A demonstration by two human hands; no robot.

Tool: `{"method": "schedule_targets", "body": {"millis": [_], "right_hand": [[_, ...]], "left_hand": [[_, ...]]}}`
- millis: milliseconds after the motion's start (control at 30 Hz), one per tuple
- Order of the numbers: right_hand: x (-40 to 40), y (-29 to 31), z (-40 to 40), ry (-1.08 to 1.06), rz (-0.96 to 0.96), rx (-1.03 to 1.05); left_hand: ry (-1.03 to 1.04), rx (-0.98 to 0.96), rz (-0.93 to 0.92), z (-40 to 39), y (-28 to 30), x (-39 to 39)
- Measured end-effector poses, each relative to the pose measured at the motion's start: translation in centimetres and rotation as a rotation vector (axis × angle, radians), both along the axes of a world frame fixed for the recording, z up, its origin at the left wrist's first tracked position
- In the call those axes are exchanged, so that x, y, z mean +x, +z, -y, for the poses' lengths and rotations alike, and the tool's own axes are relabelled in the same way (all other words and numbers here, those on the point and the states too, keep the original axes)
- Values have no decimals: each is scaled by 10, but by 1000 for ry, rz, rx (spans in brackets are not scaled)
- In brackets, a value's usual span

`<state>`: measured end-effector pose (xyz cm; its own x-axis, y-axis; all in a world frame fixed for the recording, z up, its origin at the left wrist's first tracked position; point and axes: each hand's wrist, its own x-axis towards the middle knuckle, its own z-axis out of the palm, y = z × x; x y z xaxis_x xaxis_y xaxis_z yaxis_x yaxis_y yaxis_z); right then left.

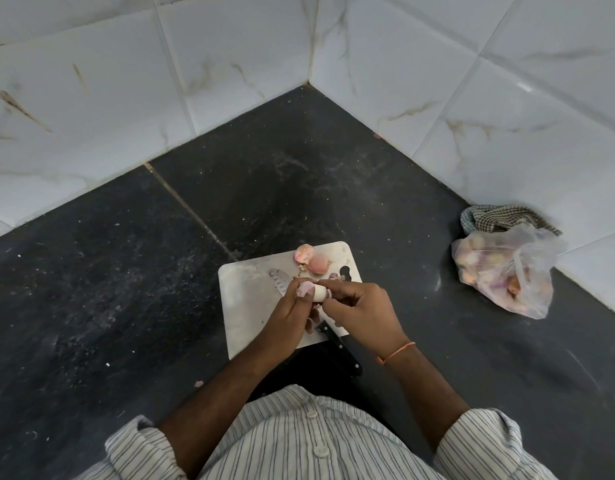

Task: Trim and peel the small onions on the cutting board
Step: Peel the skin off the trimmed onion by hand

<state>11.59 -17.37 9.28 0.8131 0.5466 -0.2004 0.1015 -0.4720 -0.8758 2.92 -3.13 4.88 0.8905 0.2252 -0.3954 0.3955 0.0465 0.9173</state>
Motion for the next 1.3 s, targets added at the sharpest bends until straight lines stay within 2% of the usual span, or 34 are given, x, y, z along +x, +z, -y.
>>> {"method": "schedule_targets", "body": {"millis": [233, 400, 500, 567, 667, 800, 1000, 1300], "right_hand": [[1, -6, -3, -106, -153, 24], [-2, -5, -4, -179, -220, 51], [-3, -6, -4, -165, -215, 40], [-4, -10, -3, -175, -136, -5], [-4, -20, -1, -184, 113, -135], [-8, -19, -3, -111, 326, -187], [-8, -19, -1, -106, 291, -140], [-3, -22, 11, -20, 191, -95]], "left_hand": [[64, -120, -84, -1, -6, 1], [124, -403, -102, 0, -12, 0], [176, -434, -103, 0, -8, 0], [215, -364, -105, -1, -6, 2], [201, -182, -58, -3, -5, 2], [162, -136, -55, -2, 1, 2], [262, -210, -81, -3, 2, 1], [158, -219, -38, -12, -5, -5]]}}
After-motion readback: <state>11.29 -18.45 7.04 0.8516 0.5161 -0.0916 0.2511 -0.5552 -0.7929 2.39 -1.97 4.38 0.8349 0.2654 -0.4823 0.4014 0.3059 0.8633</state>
